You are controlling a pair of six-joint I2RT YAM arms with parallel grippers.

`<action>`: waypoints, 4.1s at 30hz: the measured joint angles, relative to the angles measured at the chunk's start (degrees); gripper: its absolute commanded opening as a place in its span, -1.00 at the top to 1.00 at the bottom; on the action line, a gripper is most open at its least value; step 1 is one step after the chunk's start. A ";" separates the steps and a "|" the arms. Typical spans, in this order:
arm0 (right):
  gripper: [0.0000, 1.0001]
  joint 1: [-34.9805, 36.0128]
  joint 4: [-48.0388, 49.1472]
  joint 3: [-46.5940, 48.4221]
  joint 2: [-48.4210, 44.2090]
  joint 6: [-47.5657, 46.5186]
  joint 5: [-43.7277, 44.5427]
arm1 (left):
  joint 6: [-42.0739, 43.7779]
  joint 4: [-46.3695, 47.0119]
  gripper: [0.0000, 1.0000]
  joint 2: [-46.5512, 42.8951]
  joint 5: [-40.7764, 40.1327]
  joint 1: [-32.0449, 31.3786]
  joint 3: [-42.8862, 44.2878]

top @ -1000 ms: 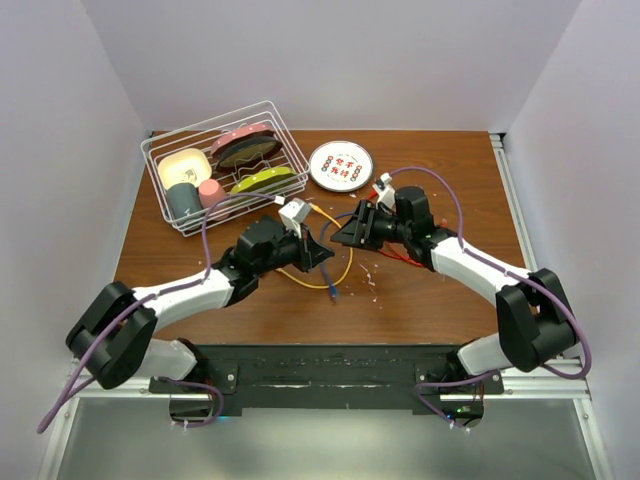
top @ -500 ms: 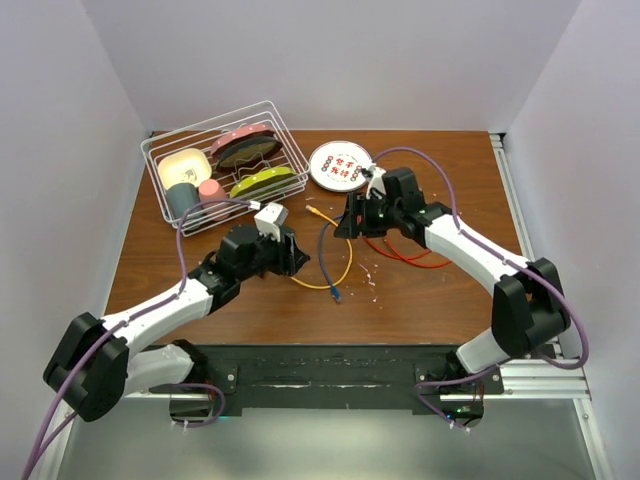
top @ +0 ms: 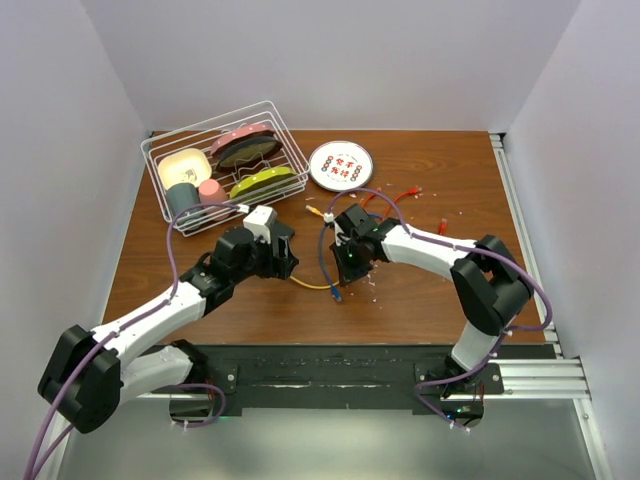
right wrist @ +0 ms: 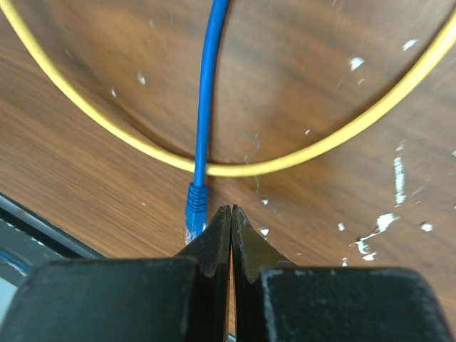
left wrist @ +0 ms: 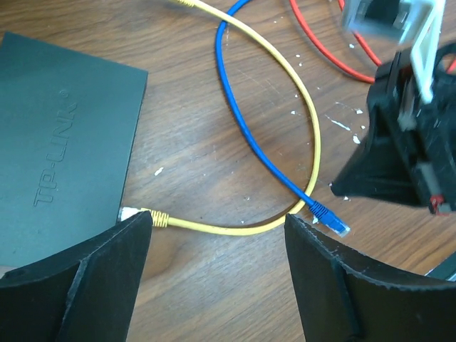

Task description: Insert the plug into the switch port

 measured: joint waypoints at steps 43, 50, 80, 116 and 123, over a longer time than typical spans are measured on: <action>1.00 5.66 7.54 12.94 15.76 -0.13 -13.40 | -1.60 10.01 -0.35 7.21 8.94 -1.66 -9.66; 1.00 5.66 7.74 13.70 15.78 -0.13 -13.40 | -0.72 10.32 -0.08 12.46 6.58 -4.42 -7.96; -0.68 -2.32 5.55 11.98 -11.78 -11.76 -8.68 | 4.81 1.64 1.00 5.16 17.77 -1.79 6.69; 0.52 -1.60 10.40 2.16 -20.24 -19.74 -33.31 | 16.96 -12.50 1.00 5.14 52.17 4.55 20.20; 1.00 -1.53 11.15 2.19 -20.39 -15.82 -35.80 | 18.97 -12.72 0.23 5.03 51.95 5.31 20.50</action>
